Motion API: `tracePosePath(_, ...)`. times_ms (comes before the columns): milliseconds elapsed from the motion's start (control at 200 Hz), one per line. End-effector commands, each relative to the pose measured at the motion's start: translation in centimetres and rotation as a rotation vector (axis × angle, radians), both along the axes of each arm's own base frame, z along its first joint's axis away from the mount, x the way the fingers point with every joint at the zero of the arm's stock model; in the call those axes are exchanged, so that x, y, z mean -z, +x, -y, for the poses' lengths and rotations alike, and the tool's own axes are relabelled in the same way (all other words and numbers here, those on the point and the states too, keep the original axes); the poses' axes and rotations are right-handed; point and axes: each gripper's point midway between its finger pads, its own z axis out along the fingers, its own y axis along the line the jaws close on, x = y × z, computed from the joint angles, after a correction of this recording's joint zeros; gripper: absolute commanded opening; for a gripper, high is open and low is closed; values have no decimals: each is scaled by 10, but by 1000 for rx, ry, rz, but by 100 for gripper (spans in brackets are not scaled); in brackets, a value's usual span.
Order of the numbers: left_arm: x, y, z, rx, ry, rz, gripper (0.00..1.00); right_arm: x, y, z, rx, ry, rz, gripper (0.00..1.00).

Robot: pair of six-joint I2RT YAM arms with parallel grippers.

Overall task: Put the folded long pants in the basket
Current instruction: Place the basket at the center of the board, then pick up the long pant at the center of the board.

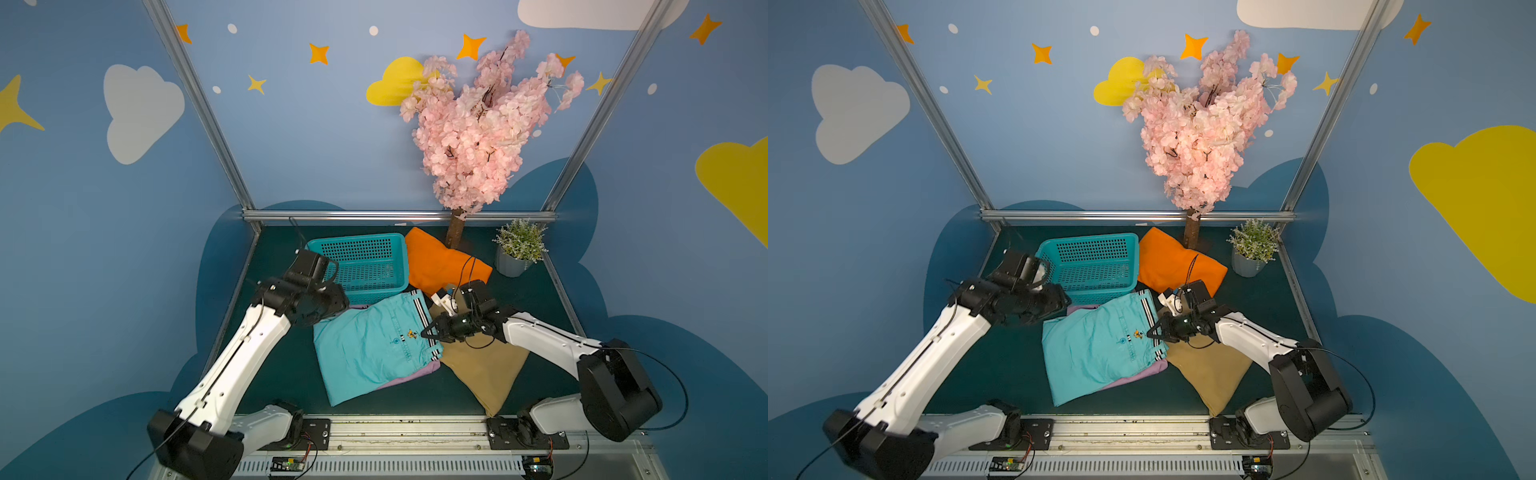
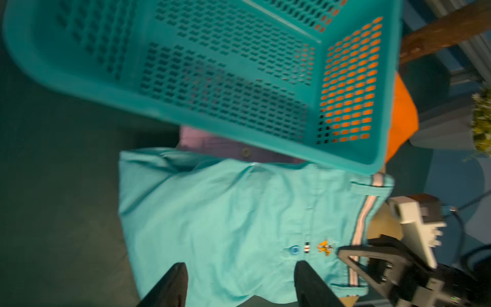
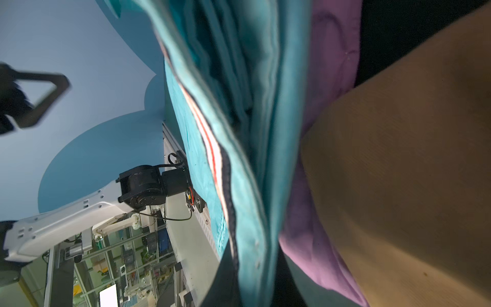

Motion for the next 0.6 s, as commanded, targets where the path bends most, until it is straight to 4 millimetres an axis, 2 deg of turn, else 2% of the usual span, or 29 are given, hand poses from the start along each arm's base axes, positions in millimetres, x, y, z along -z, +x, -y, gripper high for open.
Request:
tracePosePath(0,53,-16,1,-90,-69,-74,66,3,15,15,65,-40,20,0)
tracePosePath(40,69,-27,-1,-110,-74,-111,66,7,17,18,71,-50,10,0)
tracePosePath(100,83,-33,1,-110,-97,-127,66,11,19,24,84,-61,-3,0)
tracePosePath(310,112,-53,-7,-106,-64,-183,64,16,26,45,112,-66,-13,0)
tracePosePath(431,125,-49,7,-59,-137,-157,64,23,28,50,121,-47,-42,0)
tracePosePath(506,124,-42,26,-14,-239,-118,62,26,26,49,111,-29,-65,0)
tracePosePath(591,122,-36,27,-6,-244,-87,58,29,25,49,105,-29,-77,0)
